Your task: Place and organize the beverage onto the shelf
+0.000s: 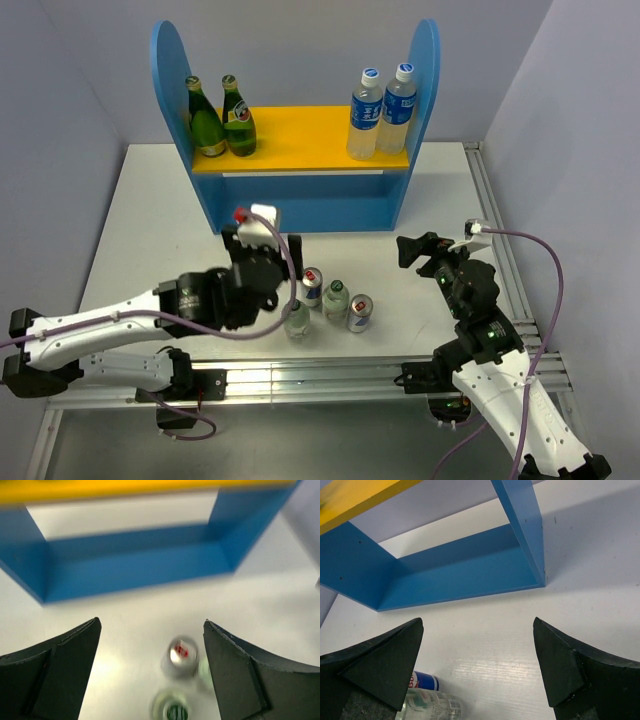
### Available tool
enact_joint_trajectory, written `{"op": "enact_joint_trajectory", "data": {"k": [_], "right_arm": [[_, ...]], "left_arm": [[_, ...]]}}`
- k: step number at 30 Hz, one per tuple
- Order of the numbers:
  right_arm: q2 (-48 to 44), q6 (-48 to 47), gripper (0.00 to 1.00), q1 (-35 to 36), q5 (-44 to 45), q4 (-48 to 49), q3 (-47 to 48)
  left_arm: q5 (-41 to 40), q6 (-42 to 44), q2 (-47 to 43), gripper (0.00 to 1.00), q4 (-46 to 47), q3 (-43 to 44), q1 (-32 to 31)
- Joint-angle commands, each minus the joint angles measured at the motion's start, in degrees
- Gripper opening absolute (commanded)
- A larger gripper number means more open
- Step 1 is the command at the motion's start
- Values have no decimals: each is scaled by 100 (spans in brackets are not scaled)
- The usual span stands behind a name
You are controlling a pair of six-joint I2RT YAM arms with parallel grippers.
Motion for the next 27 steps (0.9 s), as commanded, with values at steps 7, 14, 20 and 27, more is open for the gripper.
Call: {"op": "enact_joint_trajectory", "data": {"k": [7, 14, 20, 27], "right_arm": [[-62, 9, 97, 30, 48, 183, -50], [-185, 0, 97, 30, 66, 175, -59], [-413, 9, 97, 30, 57, 122, -103], [-422, 17, 97, 30, 13, 95, -94]], "left_arm": [[-558, -4599, -59, 89, -3161, -974, -1764], [-399, -4891, 47, 89, -2354, -1617, -2169], [-750, -4996, 231, 88, -1729, -2074, -2293], [-742, -4707, 600, 89, -771, -2399, -2293]]}}
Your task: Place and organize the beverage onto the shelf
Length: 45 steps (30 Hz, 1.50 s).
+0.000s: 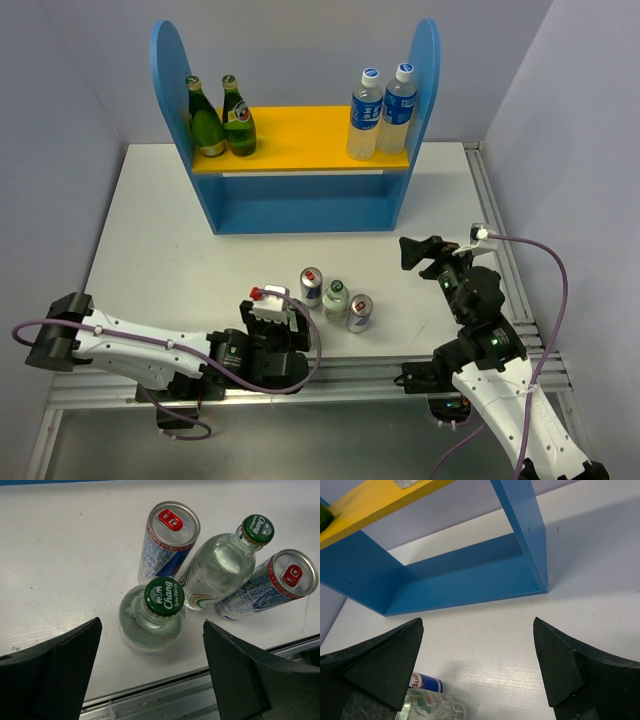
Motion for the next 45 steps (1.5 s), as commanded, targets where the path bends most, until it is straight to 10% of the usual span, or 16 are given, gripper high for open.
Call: {"op": "enact_joint_trajectory", "data": {"k": [1, 11, 34, 45], "right_arm": [[-55, 17, 97, 30, 13, 102, -31], [-187, 35, 97, 39, 66, 40, -48], [-82, 44, 97, 30, 66, 58, -57], [-20, 52, 97, 39, 22, 93, -57]], "left_arm": [[-108, 70, 272, 89, 691, -72, -48], [33, -836, 950, 94, 436, -388, -57], [-161, 807, 2480, 91, 4302, -1451, 725], [-292, 1107, 2822, 65, 4954, -1557, 980]]}}
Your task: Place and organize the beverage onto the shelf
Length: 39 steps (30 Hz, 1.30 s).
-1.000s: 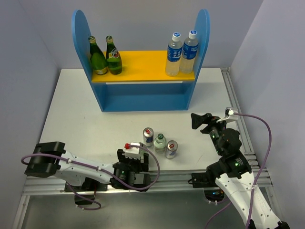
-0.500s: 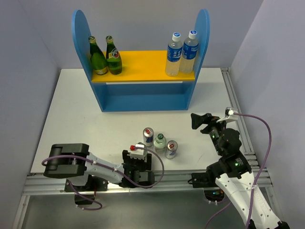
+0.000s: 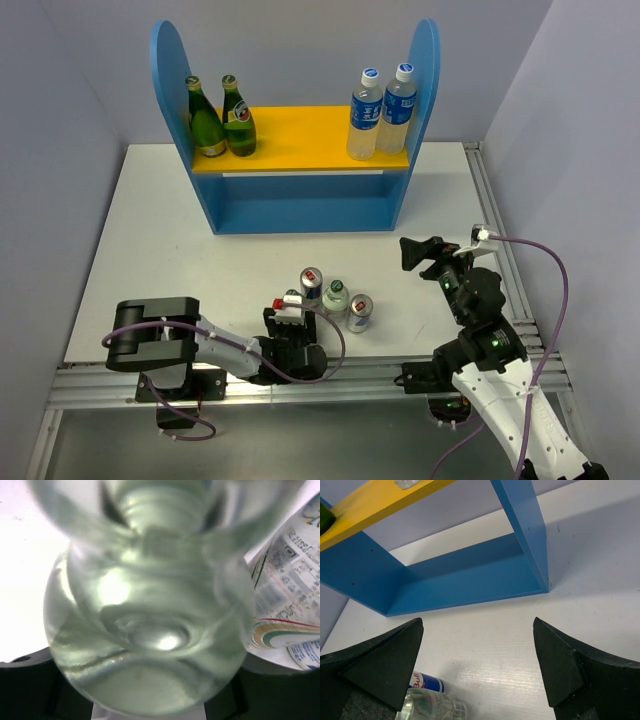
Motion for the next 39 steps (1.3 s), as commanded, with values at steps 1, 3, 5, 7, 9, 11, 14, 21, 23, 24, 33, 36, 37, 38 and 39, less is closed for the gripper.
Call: {"op": "enact_joint_trajectory", "data": {"k": [1, 3, 5, 7, 9, 11, 14, 21, 23, 24, 33, 36, 37, 38, 39], "right_arm": [[54, 15, 97, 30, 13, 145, -57], [81, 15, 97, 30, 13, 154, -57], [98, 7, 97, 30, 4, 172, -57], [125, 7, 97, 30, -13, 181, -48], [142, 7, 97, 30, -14, 181, -48], [142, 7, 97, 30, -22, 189, -48], [125, 7, 97, 30, -40, 207, -66], [177, 24, 97, 39, -75, 269, -66], [177, 24, 97, 39, -93, 277, -66], [177, 24, 97, 30, -101, 277, -66], [72, 42, 97, 30, -128, 260, -92], [63, 50, 97, 30, -137, 260, -101], [72, 51, 97, 30, -137, 260, -101], [46, 51, 97, 39, -128, 251, -92], [46, 42, 97, 30, -128, 234, -92]], "left_arm": [[132, 99, 117, 58, 307, -110, 86], [97, 12, 117, 50, 247, -128, 95], [61, 37, 90, 35, 177, -119, 104], [26, -111, 46, 20, -68, -75, 104], [-44, -391, -94, 12, -595, 12, 104], [-79, -454, -365, 2, -729, -5, 95], [-185, -613, -778, 0, -1343, -57, 113], [-361, -411, -1465, 0, -1581, -93, 429], [-378, -79, -1623, 0, -1240, -101, 604], [-352, 367, -1693, 0, -1047, -128, 788], [1053, 3121, -2432, 0, 1940, -629, 2458], [1518, 3614, -2283, 0, 2363, -384, 3344], [1659, 3710, -2222, 0, 2469, -313, 3504], [1791, 3833, -2073, 0, 2549, -165, 3680], [2115, 3869, -1994, 0, 2715, -94, 4029]]}}
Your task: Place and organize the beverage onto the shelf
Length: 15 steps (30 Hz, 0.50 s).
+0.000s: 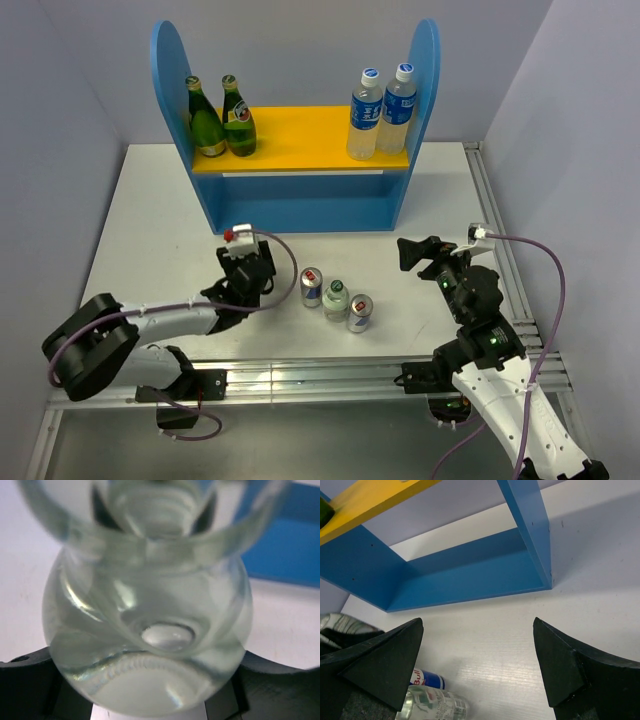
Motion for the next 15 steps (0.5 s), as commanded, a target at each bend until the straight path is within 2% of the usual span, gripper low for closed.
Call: {"op": "enact_joint_trajectory", "data": {"k": [1, 6, 15], "right_arm": [[-68, 2, 97, 30, 5, 194, -53], [-112, 11, 98, 30, -21, 177, -62], [-33, 11, 97, 39, -74, 212, -62]], "left_arm": [[690, 798, 242, 0, 1464, 652, 664], [1227, 1185, 902, 0, 1912, 1136, 1455], [1728, 1555, 2124, 0, 2194, 2155, 2133]]}}
